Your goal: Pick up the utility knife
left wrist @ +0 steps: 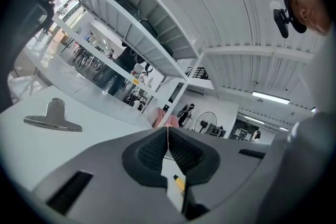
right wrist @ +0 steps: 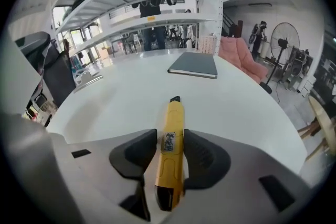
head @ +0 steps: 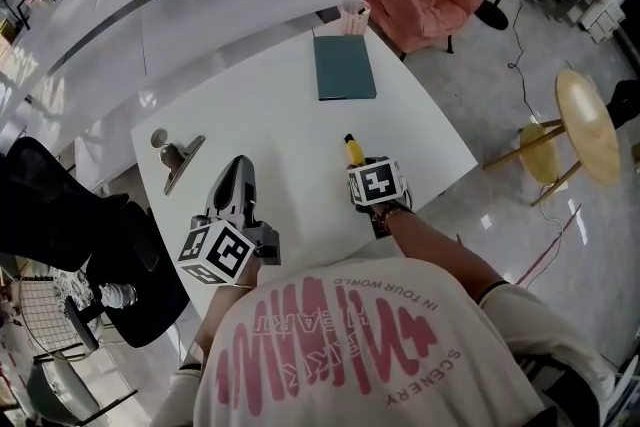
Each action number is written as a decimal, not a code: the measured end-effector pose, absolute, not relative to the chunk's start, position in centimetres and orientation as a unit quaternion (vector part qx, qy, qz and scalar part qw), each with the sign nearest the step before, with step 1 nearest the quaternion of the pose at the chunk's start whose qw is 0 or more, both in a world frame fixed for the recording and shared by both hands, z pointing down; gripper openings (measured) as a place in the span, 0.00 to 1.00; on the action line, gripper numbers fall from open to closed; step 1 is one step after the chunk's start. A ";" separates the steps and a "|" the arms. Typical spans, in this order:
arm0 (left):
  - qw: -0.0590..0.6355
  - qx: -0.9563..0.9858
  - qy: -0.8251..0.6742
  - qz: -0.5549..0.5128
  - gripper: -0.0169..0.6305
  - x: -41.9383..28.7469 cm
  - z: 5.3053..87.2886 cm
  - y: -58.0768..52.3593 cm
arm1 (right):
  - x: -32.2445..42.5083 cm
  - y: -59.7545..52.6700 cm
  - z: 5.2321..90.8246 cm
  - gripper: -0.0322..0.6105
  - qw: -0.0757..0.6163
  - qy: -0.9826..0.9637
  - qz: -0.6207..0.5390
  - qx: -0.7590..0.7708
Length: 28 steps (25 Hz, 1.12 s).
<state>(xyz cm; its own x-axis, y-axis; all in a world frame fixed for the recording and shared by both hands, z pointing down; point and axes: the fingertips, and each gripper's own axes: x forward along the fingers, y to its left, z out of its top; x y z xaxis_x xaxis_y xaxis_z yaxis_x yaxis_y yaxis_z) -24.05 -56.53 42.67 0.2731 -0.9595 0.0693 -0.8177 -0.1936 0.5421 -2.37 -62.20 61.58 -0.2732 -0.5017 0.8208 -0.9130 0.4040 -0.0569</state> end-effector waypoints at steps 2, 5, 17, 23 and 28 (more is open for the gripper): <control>0.247 0.758 -0.586 -0.146 0.06 -24.0 42.7 -56.6 | -2.3 -62.3 61.6 0.32 0.372 -0.751 0.273 0.472; 0.247 0.758 -0.586 -0.143 0.06 -24.0 42.9 -56.7 | -2.3 -62.4 61.7 0.31 0.374 -0.752 0.273 0.469; 0.248 0.762 -0.581 -0.143 0.06 -23.9 42.9 -56.8 | -2.0 -62.3 61.7 0.26 0.389 -0.748 0.280 0.458; 0.249 0.764 -0.576 -0.150 0.06 -23.8 42.9 -57.0 | -1.4 -61.6 61.6 0.26 0.384 -0.738 0.303 0.465; 0.253 0.765 -0.573 -0.149 0.06 -23.8 43.0 -57.3 | -1.2 -61.2 61.4 0.26 0.361 -0.731 0.336 0.471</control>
<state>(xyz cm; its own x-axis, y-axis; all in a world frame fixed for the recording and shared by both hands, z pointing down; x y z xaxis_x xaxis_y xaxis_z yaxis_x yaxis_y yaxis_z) -23.78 -57.27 43.04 0.2987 -0.9523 0.0624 -0.8017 -0.2149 0.5577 -1.16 -61.17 61.35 -0.2949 -0.4460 0.8451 -0.9320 0.3295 -0.1513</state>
